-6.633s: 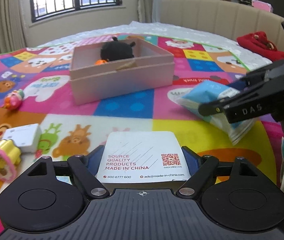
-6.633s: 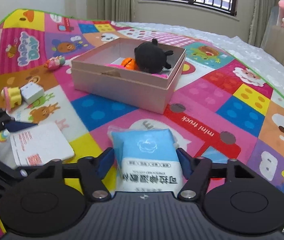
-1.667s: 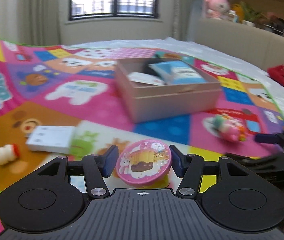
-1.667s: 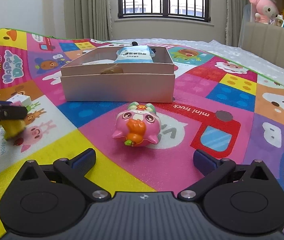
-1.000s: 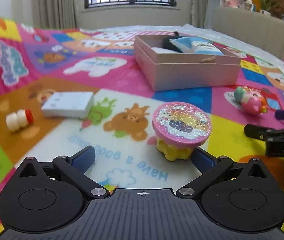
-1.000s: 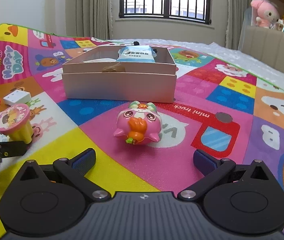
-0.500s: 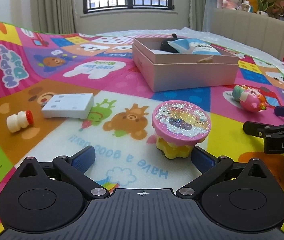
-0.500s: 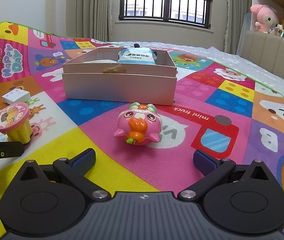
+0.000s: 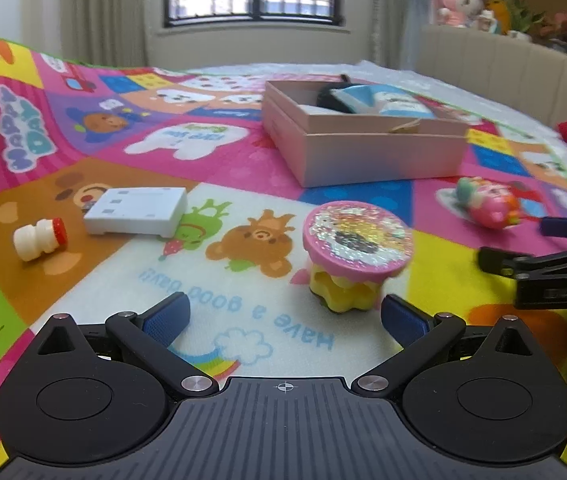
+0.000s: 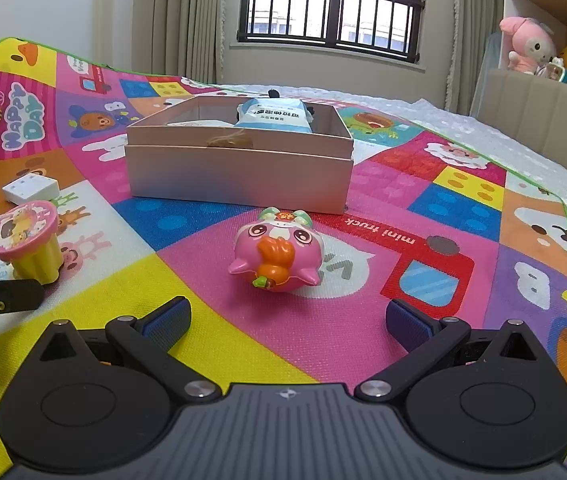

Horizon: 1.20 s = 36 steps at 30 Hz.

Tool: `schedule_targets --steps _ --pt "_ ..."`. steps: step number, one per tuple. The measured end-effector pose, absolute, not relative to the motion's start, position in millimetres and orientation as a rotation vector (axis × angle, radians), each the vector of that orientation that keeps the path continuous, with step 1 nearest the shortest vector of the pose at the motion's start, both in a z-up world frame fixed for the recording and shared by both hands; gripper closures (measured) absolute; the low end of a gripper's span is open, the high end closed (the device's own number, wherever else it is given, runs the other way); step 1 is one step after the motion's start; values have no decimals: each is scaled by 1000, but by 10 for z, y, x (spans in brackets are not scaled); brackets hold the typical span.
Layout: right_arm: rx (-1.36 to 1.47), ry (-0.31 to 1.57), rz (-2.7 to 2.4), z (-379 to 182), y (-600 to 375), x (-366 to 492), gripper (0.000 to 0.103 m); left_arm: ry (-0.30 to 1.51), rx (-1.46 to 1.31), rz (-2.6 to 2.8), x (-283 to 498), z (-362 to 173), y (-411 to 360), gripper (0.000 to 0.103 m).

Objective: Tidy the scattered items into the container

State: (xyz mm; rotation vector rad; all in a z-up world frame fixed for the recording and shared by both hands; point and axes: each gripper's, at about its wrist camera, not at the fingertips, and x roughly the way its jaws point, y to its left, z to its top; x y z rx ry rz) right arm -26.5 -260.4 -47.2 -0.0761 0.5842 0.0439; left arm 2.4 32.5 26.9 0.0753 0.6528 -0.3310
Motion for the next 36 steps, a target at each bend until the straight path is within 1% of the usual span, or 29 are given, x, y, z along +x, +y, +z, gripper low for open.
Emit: schedule_targets --steps 2,5,8,10,11,12,13,14,15,16,17,18,20,23,27,29,31,32,33,35,36 --pt "-76 583 44 -473 -2604 -264 0 609 36 -329 3 410 522 0" --pt "-67 581 49 -480 -2619 -259 0 547 4 -133 121 583 889 0" --pt "-60 580 52 -482 -2630 -257 0 570 -29 66 445 540 1219 0" --pt "-60 578 52 -483 -2630 -260 0 617 -37 149 676 422 1359 3" --pt "-59 577 52 -484 -2629 -261 0 637 -41 160 755 374 1393 14" --pt "-58 575 52 -486 -2630 -261 0 652 -43 163 818 342 1414 31" --pt "-56 574 53 -487 -2632 -262 0 663 -42 166 871 317 1420 35" --pt "-54 572 55 -490 -2635 -262 0 661 -40 168 898 304 1412 35" --pt "-50 570 57 -493 -2642 -263 0 655 -35 168 908 306 1397 38" --pt "-46 570 59 -496 -2647 -264 0 652 -27 163 909 312 1377 44" --pt "-43 570 60 -497 -2648 -266 0 649 -21 155 897 319 1361 54" --pt "-41 569 61 -499 -2651 -267 0 643 -16 145 870 330 1356 54" --pt "-39 568 62 -500 -2653 -270 0 625 -20 120 793 383 1322 54" --pt "-38 566 61 -499 -2651 -271 0 570 -47 29 629 609 1165 54" --pt "-44 565 58 -499 -2646 -274 0 514 -33 -216 447 924 662 54" --pt "-41 563 59 -499 -2650 -277 0 517 6 -314 432 950 362 54" --pt "-38 561 59 -498 -2648 -282 0 520 35 -374 481 915 109 51" --pt "-39 561 58 -496 -2644 -284 0 519 42 -385 518 896 46 36" --pt "-41 560 57 -495 -2639 -286 0 518 46 -388 562 880 5 18" --pt "-44 559 55 -494 -2631 -290 0 507 42 -374 614 868 41 9" --pt "-45 557 54 -496 -2629 -292 0 501 48 -356 625 865 82 8"
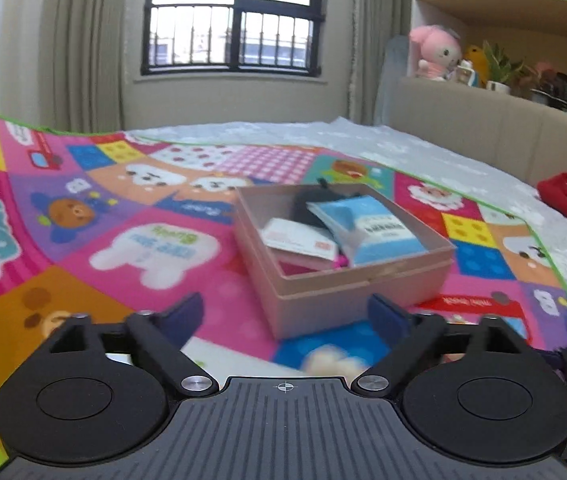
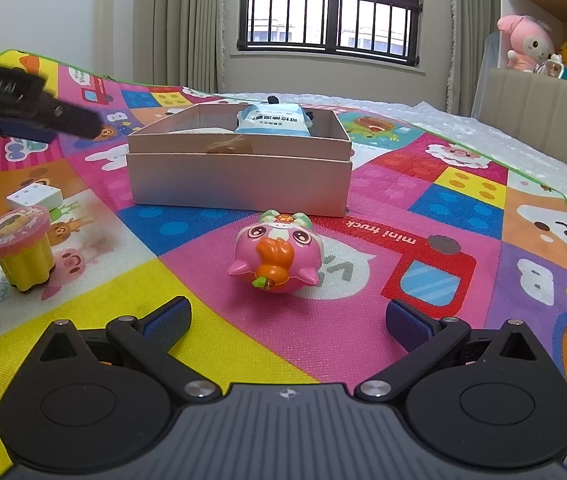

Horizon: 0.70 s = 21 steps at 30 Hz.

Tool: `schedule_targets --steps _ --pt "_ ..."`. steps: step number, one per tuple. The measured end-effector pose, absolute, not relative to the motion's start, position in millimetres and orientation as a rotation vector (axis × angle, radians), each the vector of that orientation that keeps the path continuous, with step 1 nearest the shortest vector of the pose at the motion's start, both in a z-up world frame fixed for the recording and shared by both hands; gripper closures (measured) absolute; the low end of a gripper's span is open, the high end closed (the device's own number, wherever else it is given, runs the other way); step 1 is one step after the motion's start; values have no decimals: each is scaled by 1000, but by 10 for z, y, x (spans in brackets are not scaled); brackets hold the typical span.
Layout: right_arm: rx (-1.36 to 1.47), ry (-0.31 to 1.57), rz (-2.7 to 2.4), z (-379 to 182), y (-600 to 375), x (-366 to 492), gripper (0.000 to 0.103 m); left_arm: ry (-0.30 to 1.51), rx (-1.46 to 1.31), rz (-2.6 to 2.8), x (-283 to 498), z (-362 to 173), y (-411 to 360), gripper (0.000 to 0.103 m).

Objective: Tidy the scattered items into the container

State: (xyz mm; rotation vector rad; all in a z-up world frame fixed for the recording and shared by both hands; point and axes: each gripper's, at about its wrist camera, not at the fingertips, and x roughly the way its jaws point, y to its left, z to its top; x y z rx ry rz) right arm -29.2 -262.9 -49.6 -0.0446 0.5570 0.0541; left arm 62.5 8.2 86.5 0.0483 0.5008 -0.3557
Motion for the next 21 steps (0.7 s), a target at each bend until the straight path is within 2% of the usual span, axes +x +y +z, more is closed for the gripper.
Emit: schedule_targets --steps 3,9,16,17,18,19,21 --pt "-37 558 59 -499 -2643 -283 0 525 79 -250 746 790 335 5" --pt "-29 558 64 -505 -2659 -278 0 692 78 -77 1111 380 819 5" --pt "-22 559 71 -511 -2669 -271 0 710 43 -139 1252 227 826 4" --pt "-21 559 71 -511 -2668 -271 0 710 54 -128 1256 220 801 5" --pt "-21 559 71 -511 -2666 -271 0 707 68 -116 1243 220 774 14" --pt "-21 559 71 -511 -2667 -271 0 700 77 -109 1213 234 746 16" --pt "-22 560 71 -510 -2666 -270 0 700 64 -134 1155 257 671 16"
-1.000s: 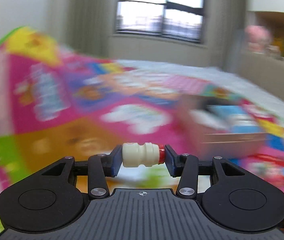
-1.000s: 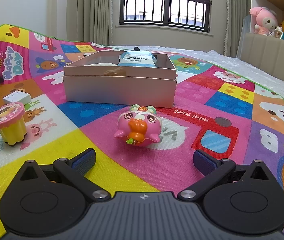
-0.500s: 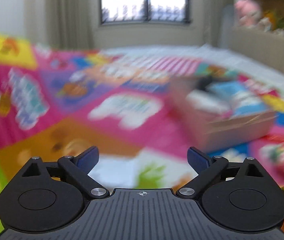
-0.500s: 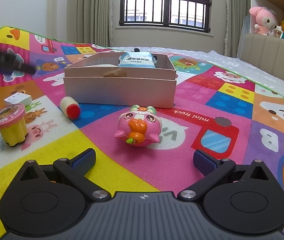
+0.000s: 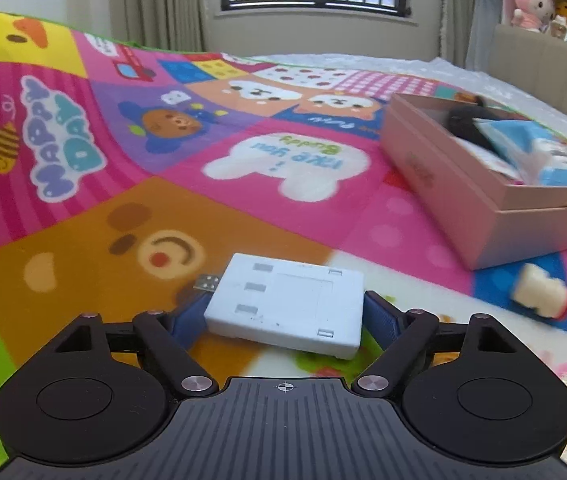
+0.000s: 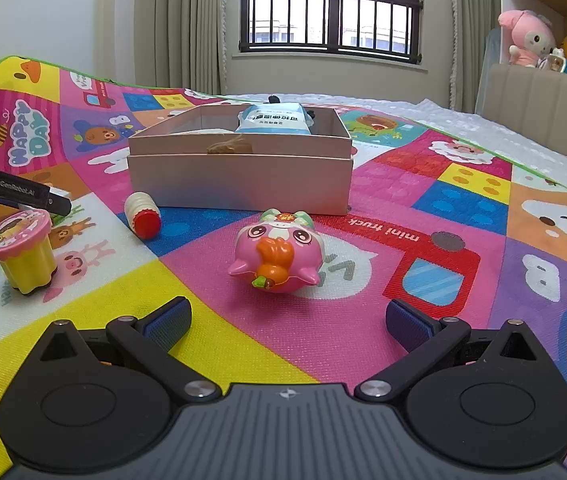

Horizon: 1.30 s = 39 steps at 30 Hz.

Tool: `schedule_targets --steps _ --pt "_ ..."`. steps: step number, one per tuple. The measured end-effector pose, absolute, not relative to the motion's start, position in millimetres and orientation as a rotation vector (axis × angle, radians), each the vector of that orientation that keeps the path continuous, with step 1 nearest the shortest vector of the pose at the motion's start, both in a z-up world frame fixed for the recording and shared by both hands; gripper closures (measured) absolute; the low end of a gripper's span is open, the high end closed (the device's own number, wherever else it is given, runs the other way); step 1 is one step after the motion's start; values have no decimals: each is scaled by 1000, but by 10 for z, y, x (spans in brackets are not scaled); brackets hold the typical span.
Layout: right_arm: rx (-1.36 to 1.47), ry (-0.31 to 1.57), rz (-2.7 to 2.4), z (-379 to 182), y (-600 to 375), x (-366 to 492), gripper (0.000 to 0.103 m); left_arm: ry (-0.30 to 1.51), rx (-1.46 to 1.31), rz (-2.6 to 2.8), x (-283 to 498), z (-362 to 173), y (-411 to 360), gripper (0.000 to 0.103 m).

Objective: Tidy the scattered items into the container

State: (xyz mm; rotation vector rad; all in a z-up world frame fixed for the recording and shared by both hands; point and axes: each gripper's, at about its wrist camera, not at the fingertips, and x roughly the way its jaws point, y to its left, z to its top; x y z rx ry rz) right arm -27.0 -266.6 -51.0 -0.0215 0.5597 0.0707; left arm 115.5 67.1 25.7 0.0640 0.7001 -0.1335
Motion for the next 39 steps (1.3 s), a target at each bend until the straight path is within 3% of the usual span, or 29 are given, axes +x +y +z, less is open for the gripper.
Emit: schedule_targets --steps 7,11,19,27,30,34,39 --pt "-24 559 69 -509 -2666 -268 0 707 -20 -260 909 271 356 17" --pt "-27 561 68 -510 -2664 -266 0 659 -73 -306 789 381 322 8" --pt "-25 614 84 -473 -2685 -186 0 591 -116 -285 343 611 630 4" --pt "-32 577 133 -68 -2656 -11 0 602 -43 -348 -62 494 408 1" --pt "-50 636 97 -71 -2612 231 18 602 -31 -382 -107 473 294 1" --pt "-20 751 125 -200 -2620 356 52 594 -14 -400 -163 464 210 1" --pt "-94 730 241 -157 -2586 -21 54 615 -12 -406 -147 407 174 1"
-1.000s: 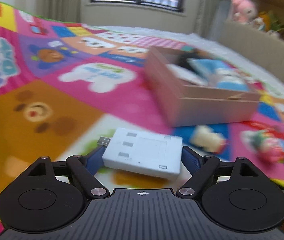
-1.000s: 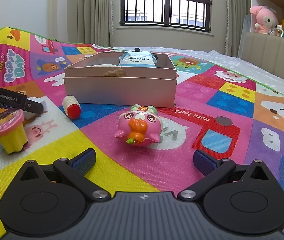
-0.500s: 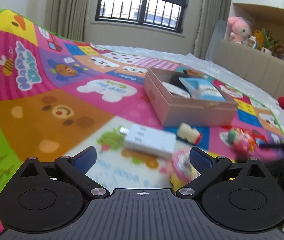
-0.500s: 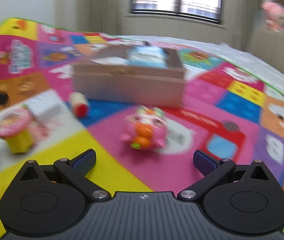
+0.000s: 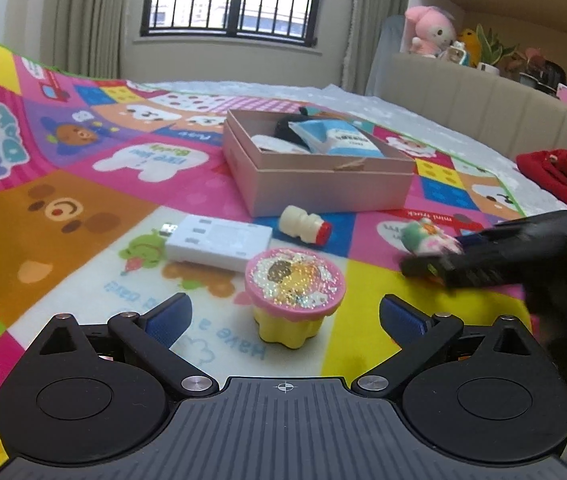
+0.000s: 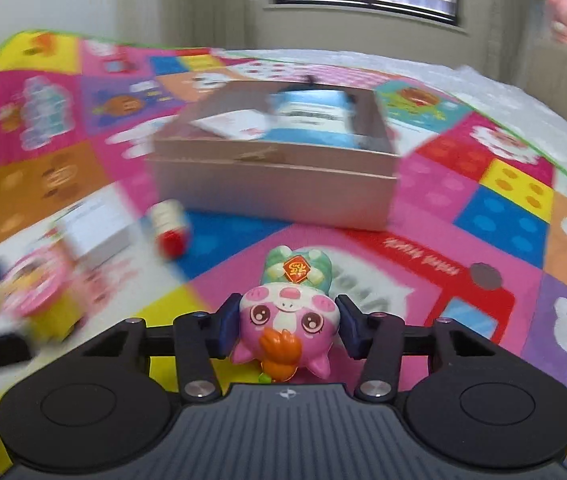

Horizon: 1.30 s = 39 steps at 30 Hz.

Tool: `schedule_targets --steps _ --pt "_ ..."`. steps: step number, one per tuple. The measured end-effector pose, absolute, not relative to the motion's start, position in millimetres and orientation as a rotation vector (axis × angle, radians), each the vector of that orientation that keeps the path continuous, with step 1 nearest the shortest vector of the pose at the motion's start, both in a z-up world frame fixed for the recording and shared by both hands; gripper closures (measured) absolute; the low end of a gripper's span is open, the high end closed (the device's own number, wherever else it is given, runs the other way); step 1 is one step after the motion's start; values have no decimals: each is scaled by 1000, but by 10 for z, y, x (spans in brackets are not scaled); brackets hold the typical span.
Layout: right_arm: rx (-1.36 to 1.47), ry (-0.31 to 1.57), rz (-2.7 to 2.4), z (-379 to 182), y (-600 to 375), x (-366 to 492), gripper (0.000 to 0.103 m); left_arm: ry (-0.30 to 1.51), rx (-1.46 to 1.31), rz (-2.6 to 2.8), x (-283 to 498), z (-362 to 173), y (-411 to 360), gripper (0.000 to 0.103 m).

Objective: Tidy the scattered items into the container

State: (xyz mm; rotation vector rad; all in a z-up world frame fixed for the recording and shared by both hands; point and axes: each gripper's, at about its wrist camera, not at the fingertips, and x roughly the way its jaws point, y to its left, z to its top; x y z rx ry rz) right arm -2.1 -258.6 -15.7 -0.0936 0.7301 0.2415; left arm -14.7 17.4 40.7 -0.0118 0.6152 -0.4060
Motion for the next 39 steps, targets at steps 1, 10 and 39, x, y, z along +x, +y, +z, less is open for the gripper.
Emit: schedule_targets --steps 1,10,39 --pt "-140 723 259 -157 -2566 -106 53 621 -16 -404 -133 388 164 1" --pt "-391 622 49 -157 -2781 -399 18 635 -30 -368 -85 242 96 0" --pt "-182 565 269 26 -2639 -479 0 617 40 -344 -134 112 19 0"
